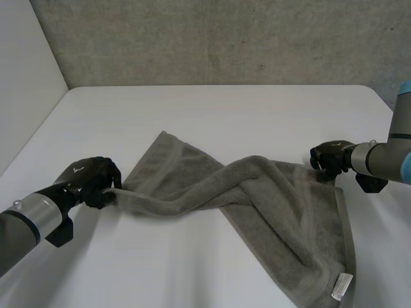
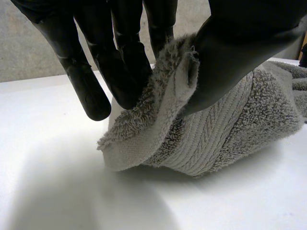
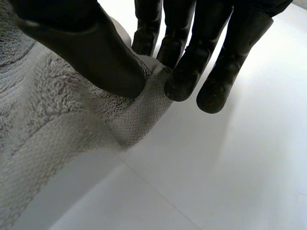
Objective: Fold the towel.
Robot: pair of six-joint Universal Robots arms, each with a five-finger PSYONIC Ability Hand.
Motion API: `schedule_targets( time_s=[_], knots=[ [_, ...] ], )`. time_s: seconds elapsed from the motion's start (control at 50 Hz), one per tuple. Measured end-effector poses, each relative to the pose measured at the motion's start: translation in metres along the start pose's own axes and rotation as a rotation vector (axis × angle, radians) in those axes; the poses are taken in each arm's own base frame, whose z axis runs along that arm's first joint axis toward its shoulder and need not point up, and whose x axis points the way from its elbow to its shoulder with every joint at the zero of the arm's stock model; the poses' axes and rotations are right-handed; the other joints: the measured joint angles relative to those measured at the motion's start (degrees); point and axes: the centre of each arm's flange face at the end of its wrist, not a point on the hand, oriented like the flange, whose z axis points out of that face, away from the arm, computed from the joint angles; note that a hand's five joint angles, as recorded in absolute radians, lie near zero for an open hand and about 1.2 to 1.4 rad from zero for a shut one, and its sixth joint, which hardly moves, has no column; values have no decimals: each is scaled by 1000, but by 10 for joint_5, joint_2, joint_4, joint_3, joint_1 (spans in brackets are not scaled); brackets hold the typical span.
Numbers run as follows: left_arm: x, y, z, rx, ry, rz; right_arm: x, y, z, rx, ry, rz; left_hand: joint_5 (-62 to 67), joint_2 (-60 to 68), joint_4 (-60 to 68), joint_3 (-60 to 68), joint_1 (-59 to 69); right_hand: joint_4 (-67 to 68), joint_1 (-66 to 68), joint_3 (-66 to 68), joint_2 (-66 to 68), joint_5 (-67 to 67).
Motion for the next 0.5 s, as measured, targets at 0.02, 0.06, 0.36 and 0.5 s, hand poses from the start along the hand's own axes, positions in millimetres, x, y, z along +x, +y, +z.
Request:
schedule_targets(
  time_s=[0.02, 0.06, 0.36, 0.5],
  knots=[
    [0, 0, 0, 0, 0, 0, 0, -1, -1, 3, -1, -1, 0, 0, 0, 0, 0, 0, 0, 0, 0, 0],
    [-1, -1, 0, 4, -1, 2, -1, -5, -4, 16, -8, -3, 0, 0, 0, 0, 0, 0, 0, 0, 0, 0],
    [-19, -103, 31, 288, -4, 87, -2, -132, -83, 536, 101, -217, 0, 0, 0, 1, 1, 1, 2, 2, 0, 0],
    [-18, -197, 64, 553, 33, 122, 8, -224, -130, 1005, 412, -308, 0, 0, 0, 1, 1, 1, 2, 3, 0, 0]
  ],
)
